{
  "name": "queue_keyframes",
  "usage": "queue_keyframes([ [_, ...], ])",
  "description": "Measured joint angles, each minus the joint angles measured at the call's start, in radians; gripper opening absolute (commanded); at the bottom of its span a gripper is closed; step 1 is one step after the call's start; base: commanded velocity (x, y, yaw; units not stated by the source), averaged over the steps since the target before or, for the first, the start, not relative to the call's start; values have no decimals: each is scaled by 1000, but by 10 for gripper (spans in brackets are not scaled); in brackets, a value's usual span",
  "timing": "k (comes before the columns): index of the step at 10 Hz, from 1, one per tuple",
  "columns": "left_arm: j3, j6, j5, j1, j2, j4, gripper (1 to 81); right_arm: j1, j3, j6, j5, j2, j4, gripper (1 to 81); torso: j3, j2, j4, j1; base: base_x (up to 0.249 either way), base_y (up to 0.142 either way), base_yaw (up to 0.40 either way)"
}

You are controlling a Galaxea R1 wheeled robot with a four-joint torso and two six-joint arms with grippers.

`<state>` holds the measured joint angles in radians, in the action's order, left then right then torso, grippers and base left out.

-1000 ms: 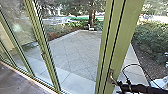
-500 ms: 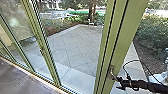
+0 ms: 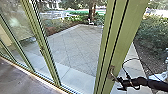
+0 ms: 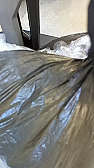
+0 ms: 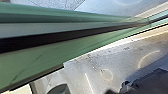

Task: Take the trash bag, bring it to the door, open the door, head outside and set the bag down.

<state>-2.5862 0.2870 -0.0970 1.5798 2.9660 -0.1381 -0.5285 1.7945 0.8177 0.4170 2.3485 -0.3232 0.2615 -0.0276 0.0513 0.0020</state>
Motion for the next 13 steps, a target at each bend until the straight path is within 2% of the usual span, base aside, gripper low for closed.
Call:
queue_keyframes([
  [6, 0, 0, 4, 17, -2, 0, 10, -3, 8, 13, 1, 7, -5, 811, 1, 0, 0, -1, 28, 0, 0],
  [7, 0, 0, 9, 27, -3, 0, 10, -14, -5, -16, 4, -3, -13, 811, 0, -1, 1, -2, 93, 0, 0],
  [9, 0, 0, 6, 12, -7, 0, 10, -21, -17, -17, 2, -12, -14, 811, 0, -2, 1, -3, 94, 0, 0],
  [13, 0, 0, 6, 16, -8, 0, 10, -42, -53, -17, -51, -46, 4, 811, 0, -2, 3, -3, 93, 0, 0],
])
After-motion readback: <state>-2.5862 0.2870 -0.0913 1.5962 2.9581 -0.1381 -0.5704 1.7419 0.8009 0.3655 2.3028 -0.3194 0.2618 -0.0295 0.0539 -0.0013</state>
